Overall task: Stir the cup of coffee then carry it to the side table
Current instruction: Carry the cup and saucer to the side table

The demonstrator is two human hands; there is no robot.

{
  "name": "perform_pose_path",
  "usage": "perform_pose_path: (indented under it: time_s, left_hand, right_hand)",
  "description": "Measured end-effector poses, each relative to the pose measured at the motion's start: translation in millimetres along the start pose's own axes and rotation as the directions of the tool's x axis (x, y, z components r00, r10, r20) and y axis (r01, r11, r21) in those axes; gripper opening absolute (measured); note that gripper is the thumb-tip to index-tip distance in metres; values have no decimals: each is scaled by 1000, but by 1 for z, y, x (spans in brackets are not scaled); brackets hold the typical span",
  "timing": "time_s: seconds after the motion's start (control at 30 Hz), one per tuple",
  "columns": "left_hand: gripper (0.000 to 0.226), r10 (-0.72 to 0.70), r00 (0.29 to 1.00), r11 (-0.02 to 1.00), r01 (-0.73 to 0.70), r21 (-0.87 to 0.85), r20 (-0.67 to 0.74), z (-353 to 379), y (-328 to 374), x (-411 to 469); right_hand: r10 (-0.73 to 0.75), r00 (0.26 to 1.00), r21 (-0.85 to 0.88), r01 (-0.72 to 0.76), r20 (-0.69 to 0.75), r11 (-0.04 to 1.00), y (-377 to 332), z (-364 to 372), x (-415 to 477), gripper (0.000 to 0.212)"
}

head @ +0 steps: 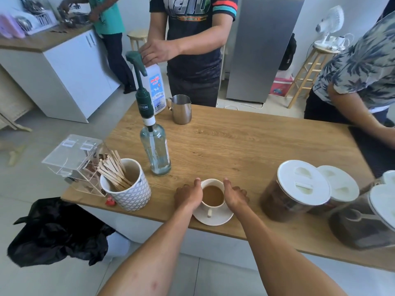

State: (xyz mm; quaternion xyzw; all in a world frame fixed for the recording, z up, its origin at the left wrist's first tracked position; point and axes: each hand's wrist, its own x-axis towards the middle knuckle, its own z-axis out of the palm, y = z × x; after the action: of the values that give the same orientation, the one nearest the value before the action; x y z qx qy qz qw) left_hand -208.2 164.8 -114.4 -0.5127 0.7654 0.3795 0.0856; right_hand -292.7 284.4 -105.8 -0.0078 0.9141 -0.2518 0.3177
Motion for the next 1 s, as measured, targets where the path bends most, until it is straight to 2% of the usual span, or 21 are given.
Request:
perform_pose_path:
  time_s: [0.13, 0.33, 0.53, 0.8, 0.93, 1.0]
  left_hand:
    - [81, -8, 999, 1000, 9, -18, 35, -3, 2, -1]
    - [86, 54, 994, 994, -44, -104, 95, -3, 2, -12]
    - [98, 126, 973, 984, -99, -145, 193, 0, 0, -26]
    - [94, 250, 930, 968, -239, -74, 270, 15, 7, -50]
    - [83, 320, 896, 947, -306, -95, 308, 23, 12, -68]
    - [80, 344, 879, 939, -325, -115, 330, 29, 12, -80]
  right_hand:
    - [26, 1000, 71, -25, -7, 997, 1, -1, -5, 84]
    - [32, 999, 303, -34, 13, 952, 10, -2, -20, 87]
    - [26, 999, 365, -13, -29, 931, 25, -7, -46, 79]
    - [124, 988, 490, -64, -89, 869, 54, -17, -87, 110]
    - [116, 981, 526, -17, -155, 850, 81, -20, -101, 83]
    - [149, 973, 536, -33, -174, 843, 97, -21, -110, 83]
